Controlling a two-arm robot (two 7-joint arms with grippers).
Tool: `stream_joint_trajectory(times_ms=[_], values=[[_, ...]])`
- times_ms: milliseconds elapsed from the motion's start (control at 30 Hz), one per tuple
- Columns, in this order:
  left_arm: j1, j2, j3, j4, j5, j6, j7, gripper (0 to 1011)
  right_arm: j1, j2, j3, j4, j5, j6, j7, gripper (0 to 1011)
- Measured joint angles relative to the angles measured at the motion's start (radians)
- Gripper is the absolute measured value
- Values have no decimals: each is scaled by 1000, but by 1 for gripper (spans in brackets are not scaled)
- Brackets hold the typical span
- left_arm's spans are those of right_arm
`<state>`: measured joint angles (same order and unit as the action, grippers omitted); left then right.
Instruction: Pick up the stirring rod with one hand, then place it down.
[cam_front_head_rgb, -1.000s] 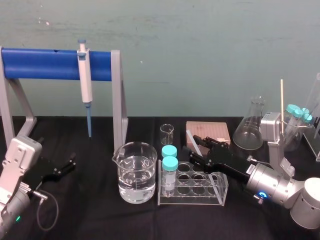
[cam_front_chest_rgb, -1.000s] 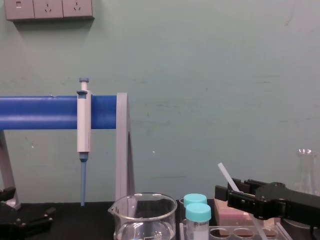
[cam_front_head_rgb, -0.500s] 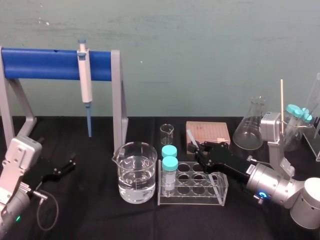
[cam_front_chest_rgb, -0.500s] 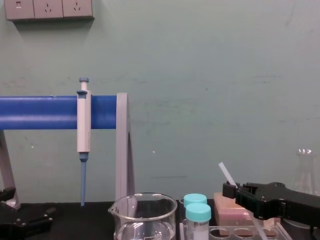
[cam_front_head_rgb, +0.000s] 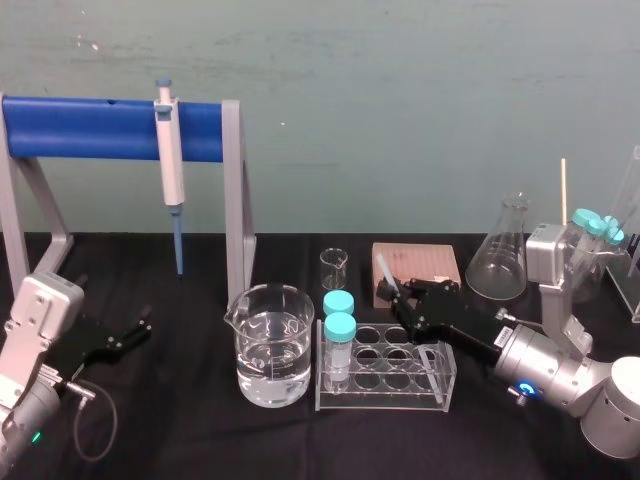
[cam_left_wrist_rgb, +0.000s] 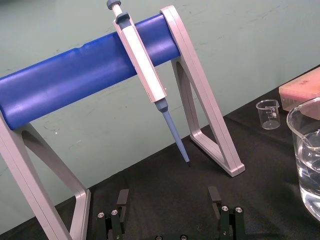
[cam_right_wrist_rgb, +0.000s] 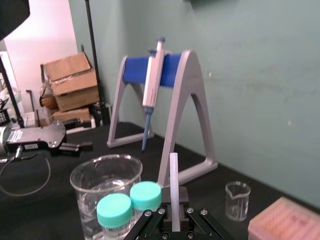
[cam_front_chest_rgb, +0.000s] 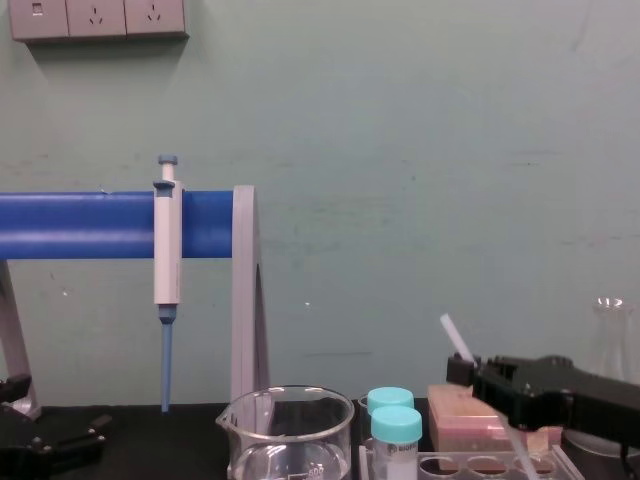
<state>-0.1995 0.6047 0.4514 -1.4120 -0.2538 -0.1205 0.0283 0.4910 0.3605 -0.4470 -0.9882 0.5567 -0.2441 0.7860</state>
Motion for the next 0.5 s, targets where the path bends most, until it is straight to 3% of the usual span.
stream_joint_trajectory(times_ms=[233, 500], values=[[0, 0, 0, 0, 0, 0, 0, 1000, -34, 2, 22, -65, -47, -100, -51, 75], [0, 0, 0, 0, 0, 0, 0, 1000, -64, 5, 48, -136, -137, -206, -121, 75]])
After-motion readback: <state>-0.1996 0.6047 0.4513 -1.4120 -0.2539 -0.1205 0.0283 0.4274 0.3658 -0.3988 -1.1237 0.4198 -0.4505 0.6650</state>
